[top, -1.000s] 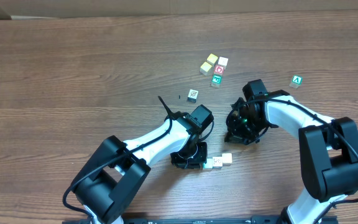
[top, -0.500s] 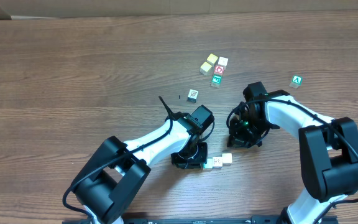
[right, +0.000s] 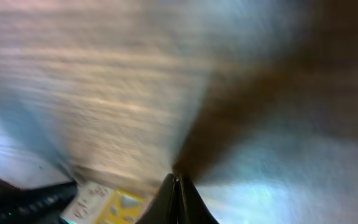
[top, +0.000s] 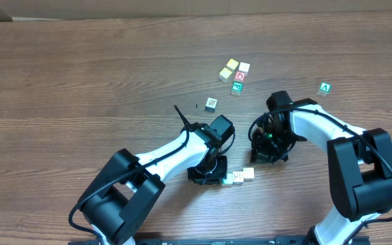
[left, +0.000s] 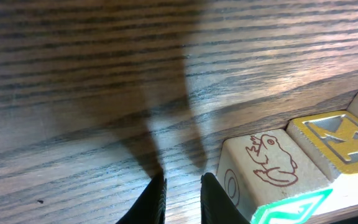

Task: Flip 3 blocks

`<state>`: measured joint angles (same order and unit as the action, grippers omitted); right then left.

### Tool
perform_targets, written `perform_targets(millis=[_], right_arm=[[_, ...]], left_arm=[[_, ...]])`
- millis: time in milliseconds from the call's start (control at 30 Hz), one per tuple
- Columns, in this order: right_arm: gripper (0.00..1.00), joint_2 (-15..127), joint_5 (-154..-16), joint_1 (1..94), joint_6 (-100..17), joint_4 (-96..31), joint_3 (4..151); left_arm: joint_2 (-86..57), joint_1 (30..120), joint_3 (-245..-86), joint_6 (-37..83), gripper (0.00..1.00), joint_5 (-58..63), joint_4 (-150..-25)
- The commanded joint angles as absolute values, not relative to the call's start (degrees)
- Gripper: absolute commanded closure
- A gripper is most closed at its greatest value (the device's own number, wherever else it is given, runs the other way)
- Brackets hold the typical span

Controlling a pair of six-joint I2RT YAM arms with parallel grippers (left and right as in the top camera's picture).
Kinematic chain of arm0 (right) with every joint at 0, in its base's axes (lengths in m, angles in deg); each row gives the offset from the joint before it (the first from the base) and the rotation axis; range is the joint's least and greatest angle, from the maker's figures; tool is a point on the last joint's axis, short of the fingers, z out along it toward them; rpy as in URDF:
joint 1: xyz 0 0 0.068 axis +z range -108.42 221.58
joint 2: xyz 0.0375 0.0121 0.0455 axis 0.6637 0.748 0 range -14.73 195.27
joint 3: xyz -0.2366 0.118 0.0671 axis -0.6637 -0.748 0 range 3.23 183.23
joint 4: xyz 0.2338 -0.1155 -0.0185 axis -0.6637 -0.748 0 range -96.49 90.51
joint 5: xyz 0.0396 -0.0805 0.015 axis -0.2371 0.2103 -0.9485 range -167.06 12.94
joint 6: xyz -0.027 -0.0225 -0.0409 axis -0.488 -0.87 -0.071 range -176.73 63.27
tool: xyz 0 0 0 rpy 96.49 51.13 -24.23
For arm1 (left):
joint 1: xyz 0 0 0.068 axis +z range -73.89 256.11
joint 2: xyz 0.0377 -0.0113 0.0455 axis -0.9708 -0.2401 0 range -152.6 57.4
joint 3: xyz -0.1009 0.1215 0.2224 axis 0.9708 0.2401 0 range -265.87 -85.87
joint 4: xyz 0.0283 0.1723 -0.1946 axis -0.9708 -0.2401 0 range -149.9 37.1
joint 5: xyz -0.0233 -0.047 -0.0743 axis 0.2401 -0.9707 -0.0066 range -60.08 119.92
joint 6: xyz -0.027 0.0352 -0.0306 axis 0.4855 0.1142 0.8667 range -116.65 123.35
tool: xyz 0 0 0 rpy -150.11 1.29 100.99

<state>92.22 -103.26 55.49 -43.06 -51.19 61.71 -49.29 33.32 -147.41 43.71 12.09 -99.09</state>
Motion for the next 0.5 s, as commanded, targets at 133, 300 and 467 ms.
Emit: perform_targets(millis=[133, 300, 467], right_arm=[[0.96, 91.89, -104.57, 55.51, -42.68, -51.98, 61.53], [0.96, 91.89, -105.09, 55.89, -43.25, -53.22, 61.4], [0.96, 91.89, -107.87, 57.13, -45.22, -52.89, 61.4]], left_arm=[[-50.17, 33.28, -146.34, 43.62, 0.84, 17.03, -99.38], [-50.17, 33.28, -146.34, 43.62, 0.84, 17.05, -99.27], [-50.17, 33.28, -146.34, 43.62, 0.84, 17.05, -99.12]])
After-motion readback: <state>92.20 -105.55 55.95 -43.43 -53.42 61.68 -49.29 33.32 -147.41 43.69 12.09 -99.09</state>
